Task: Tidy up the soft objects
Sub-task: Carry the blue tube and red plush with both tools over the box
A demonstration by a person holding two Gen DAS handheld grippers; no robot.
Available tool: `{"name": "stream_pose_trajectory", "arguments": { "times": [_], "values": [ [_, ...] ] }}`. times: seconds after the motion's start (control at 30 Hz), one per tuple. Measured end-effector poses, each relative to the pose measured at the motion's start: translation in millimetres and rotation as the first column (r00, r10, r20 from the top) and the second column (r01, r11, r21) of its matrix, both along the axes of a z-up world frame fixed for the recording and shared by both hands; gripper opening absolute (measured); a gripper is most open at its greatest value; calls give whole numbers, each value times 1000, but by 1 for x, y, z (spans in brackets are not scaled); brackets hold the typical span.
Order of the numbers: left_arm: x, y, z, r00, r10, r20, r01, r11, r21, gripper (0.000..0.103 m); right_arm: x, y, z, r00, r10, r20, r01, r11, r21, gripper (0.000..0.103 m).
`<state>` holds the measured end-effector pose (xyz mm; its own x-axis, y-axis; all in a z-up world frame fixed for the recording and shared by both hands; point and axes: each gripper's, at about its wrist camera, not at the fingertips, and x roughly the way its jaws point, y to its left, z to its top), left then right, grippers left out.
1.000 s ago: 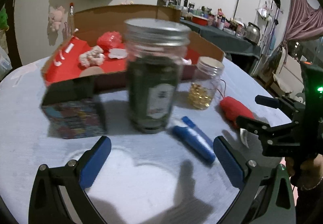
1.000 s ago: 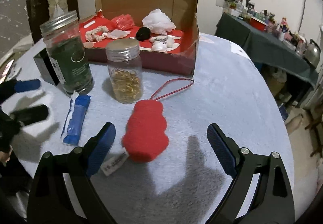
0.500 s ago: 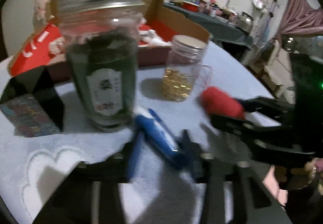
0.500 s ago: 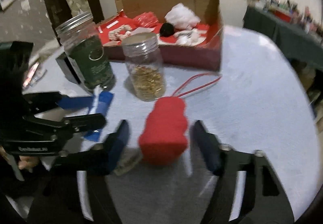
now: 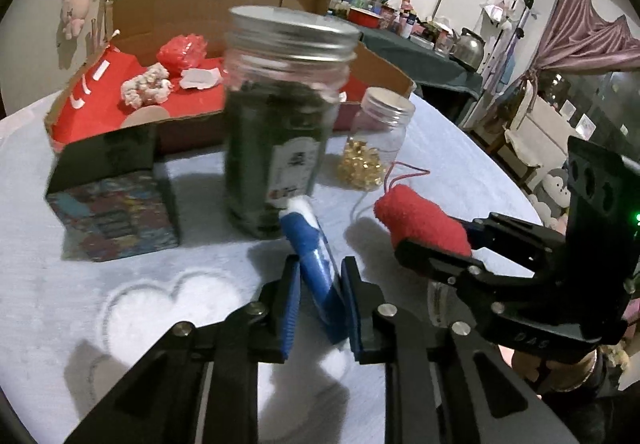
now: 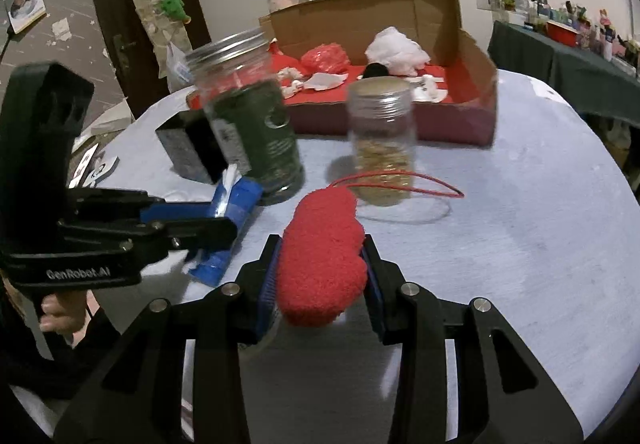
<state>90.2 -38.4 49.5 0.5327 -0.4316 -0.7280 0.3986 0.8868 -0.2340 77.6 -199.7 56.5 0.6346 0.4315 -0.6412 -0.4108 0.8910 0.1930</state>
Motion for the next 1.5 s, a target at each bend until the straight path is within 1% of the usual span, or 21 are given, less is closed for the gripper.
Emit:
{"name": "stream_pose_trajectory", "arguments": {
  "times": [0.1, 0.33, 0.6, 0.77, 0.9, 1.13, 1.27, 1.5],
  "values": [
    [-1, 6, 1, 1000, -10, 3, 10, 1000, 4, 19, 0, 7, 0, 1000, -5, -3, 5, 1000, 12, 36],
    [-5, 10, 4, 999, -37, 13, 37, 999, 5, 16, 4, 16, 1, 1000, -7, 4, 7, 1000, 7, 36],
    [-6, 17, 8, 999, -47, 16, 47, 999, -1, 16, 4, 14, 1, 1000, -12, -3, 12, 1000, 2, 36],
    [-5, 19, 5, 999, -47, 10, 47, 999, 0, 16, 5, 13, -3, 1000, -19, -9, 19, 1000, -5, 36],
    [-7, 31, 4, 999, -38, -3, 38, 999, -14, 16, 3, 2, -3, 999, -37, -14, 37, 999, 0, 36],
    [-11, 70, 12, 999, 35, 12, -35, 999, -18, 16, 0, -27, 1, 994, -107, -14, 107, 994, -17, 36],
    [-11, 91, 13, 997, 81, 18, -81, 997, -6, 16, 3, -47, 3, 988, -150, -17, 150, 989, -16, 36],
    [-5, 124, 10, 991, 132, 17, -132, 991, 28, 16, 14, -61, 9, 983, -185, 14, 186, 981, -51, 36]
  ]
}}
